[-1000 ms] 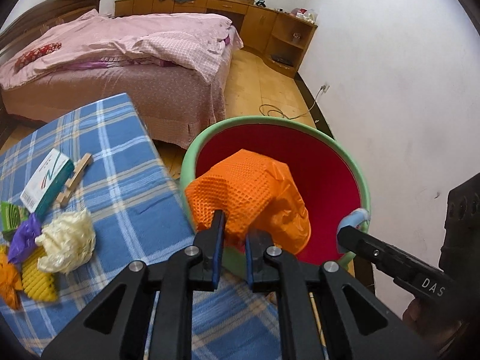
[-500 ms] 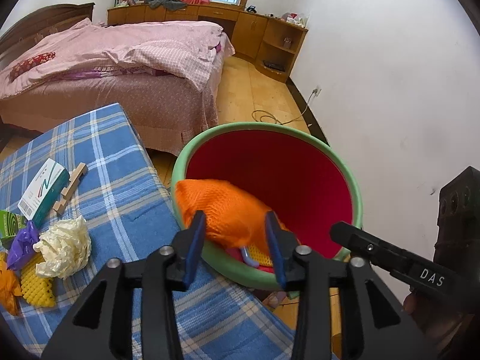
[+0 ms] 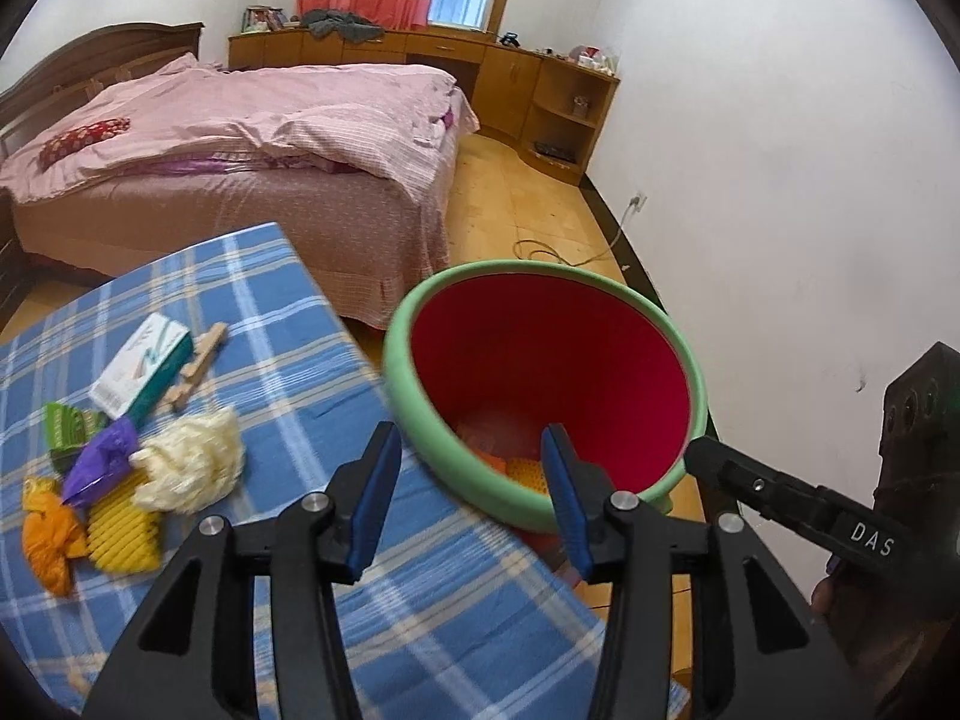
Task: Collect trash
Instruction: 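Carry both items over the red bucket and open both tools to drop them, then move both tools back to the table toward the orange bag and white glove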
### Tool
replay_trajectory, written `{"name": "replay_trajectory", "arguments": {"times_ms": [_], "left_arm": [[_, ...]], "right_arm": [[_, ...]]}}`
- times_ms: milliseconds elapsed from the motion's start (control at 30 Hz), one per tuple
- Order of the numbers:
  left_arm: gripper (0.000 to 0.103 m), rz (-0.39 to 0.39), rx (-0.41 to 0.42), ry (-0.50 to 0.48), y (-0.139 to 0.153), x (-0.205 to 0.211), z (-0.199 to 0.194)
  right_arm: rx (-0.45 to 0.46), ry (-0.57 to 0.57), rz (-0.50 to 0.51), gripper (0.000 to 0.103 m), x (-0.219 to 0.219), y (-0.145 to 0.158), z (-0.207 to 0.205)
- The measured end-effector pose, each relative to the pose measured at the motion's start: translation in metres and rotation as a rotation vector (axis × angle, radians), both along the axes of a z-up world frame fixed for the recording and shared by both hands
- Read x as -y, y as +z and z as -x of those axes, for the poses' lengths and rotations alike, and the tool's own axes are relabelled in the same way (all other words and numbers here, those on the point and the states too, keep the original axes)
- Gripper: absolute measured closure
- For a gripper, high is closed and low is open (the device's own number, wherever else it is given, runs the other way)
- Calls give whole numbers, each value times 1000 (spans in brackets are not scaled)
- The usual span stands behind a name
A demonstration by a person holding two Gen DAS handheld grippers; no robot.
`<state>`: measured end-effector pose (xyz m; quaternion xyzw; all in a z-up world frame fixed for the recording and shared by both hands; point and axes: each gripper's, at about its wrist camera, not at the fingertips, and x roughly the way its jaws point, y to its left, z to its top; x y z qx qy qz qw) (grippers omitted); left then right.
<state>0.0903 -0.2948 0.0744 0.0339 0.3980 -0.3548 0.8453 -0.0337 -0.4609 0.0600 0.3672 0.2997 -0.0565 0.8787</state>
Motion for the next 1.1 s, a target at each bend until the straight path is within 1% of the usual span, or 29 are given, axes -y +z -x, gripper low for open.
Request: {"name": "replay_trajectory", "arguments": {"times_ms": [33,100,233,300,567,800,1033,1100], "left_arm": [[54,0,2,6,0,-4,1],[54,-2,5,27,1,-15,2],[54,-7,7,71,2,-40,1],[54,-8,4,96,2,-53,0],[54,-15,-12,208,-5,-106,-9],[54,-38,-28,333,-17,-152,-24],[54,-105,-17,423,-34,-185,-44],[54,-117,-28,438,-39,-192,-51]], "right_arm": [[2,2,-2,65,-2,0,0],[3,8,-7,59,-8,0,0],[5,30,-10,57,-20,-1,-1],[5,40,-11,52,-27,-2,-2],[-5,79,8,49,-54,-6,-11],[-18,98,30,46,-71,-11,-19],[-32,116,46,45,-81,-16,-26],[-37,118,48,45,-82,-17,-28]]}}
